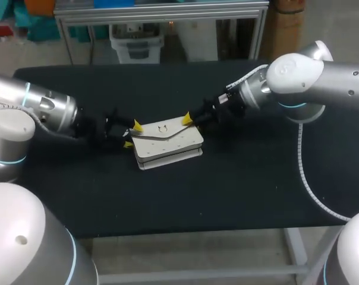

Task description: Pick up the bag, open it, inspect its contents, close it, and place it on the opposite side

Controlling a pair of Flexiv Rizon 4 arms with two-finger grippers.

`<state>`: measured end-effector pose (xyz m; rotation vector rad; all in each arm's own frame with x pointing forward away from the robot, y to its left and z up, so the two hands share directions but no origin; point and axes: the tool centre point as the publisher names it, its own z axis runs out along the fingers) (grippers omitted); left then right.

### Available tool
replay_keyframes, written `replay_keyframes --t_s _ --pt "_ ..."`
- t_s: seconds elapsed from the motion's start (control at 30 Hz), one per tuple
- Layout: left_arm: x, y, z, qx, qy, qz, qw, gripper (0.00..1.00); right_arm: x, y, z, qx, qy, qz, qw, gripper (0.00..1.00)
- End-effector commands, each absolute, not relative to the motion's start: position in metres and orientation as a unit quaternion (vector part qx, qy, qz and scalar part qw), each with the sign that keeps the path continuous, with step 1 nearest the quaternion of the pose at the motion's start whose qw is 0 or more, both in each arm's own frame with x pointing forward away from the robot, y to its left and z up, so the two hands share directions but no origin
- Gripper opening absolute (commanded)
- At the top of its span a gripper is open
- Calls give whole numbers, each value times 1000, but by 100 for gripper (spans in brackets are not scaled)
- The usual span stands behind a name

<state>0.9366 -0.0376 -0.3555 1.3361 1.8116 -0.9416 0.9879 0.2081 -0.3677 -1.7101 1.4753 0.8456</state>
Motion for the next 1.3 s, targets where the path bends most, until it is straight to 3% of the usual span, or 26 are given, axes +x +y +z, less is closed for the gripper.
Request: replay_keyframes --t_s 0.03,0.13,0.23,0.3,0.33,0.4,0.43,0.5,0.53,0.57,0.6,0.63,0.67,1.13,1.17,1.2,1.23,1.27,1.3 --pt "935 -37 -363 491 706 -384 337 36 985 210 -368 -661 576 322 356 34" --pt "930 -37 -364 479 716 -383 334 46 984 210 -368 -660 579 320 357 35" --pt "924 -37 -361 483 717 -368 343 51 983 209 -368 -659 580 318 358 35" --pt "921 -39 -358 486 716 -363 346 69 983 209 -368 -658 580 318 359 34" --pt "919 -40 -357 486 717 -353 354 70 983 209 -368 -658 581 317 359 34" --pt "919 -41 -355 486 714 -351 362 67 983 209 -367 -658 581 316 360 34" --pt "919 -43 -354 487 712 -352 363 49 982 209 -367 -658 581 316 361 34" --pt "919 -47 -355 493 708 -348 367 39 981 210 -367 -657 581 315 362 34" --pt "919 -49 -355 499 701 -351 369 23 981 210 -366 -657 580 315 363 33" --pt "920 -51 -355 502 702 -343 372 0 981 211 -366 -658 580 315 363 32" --pt "920 -53 -356 507 699 -339 374 0 980 211 -366 -658 580 314 364 30" --pt "921 -55 -356 514 692 -339 376 0 980 211 -366 -658 580 313 364 19" --pt "922 -56 -356 517 694 -326 381 0 979 211 -365 -658 580 313 365 0" --pt "957 -57 -365 531 687 -300 395 0 974 207 -359 -653 587 288 382 0" --pt "956 -56 -365 528 689 -301 396 20 974 207 -359 -653 588 288 382 0" --pt "955 -54 -365 523 691 -302 397 68 973 206 -359 -653 588 287 382 0" --pt "953 -52 -366 520 694 -300 398 90 973 206 -359 -653 588 287 382 9" --pt "952 -51 -367 514 696 -303 399 100 973 206 -359 -652 588 287 382 16" --pt "952 -49 -367 512 697 -305 399 100 973 206 -359 -652 588 287 383 27"
